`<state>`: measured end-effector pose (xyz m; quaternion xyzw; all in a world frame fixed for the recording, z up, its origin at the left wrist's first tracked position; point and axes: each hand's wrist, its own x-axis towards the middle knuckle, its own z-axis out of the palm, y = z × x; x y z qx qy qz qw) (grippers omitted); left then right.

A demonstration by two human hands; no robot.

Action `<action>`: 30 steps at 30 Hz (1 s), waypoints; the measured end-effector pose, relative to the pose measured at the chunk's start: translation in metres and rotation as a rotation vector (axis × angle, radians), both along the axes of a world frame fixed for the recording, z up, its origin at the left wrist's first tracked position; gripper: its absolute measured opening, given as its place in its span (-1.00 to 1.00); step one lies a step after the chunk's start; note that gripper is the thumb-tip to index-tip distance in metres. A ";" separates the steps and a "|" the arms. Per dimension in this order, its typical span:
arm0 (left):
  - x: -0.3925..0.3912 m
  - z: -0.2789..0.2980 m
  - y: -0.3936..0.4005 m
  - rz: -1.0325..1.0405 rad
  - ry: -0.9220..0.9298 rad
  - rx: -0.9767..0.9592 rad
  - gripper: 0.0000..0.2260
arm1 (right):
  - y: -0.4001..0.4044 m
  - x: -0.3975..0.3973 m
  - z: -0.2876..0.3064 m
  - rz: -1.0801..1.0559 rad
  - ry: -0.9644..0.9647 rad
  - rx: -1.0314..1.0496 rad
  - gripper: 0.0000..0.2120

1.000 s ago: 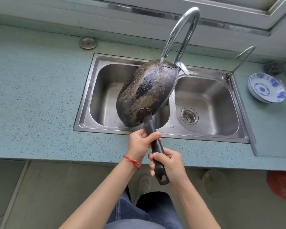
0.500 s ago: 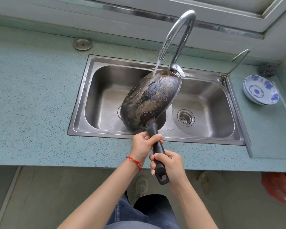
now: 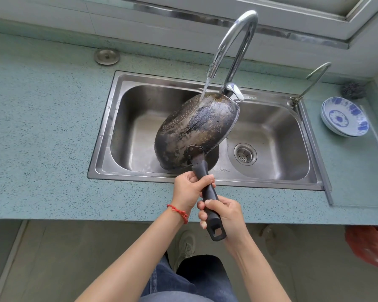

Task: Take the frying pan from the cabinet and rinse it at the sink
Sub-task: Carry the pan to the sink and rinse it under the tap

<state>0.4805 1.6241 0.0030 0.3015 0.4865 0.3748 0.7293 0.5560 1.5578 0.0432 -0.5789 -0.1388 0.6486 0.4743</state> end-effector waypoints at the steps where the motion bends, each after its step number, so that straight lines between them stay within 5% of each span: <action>1: 0.000 0.001 0.000 0.000 0.013 0.013 -0.91 | 0.000 0.000 0.000 -0.003 0.037 0.013 -0.94; 12: -0.006 0.007 0.005 0.030 -0.126 -0.044 -0.95 | 0.004 -0.006 -0.004 0.004 0.298 0.092 -0.88; 30: -0.002 0.001 0.010 -0.041 -0.154 -0.065 -0.89 | 0.012 -0.002 0.003 0.062 0.005 0.057 -0.86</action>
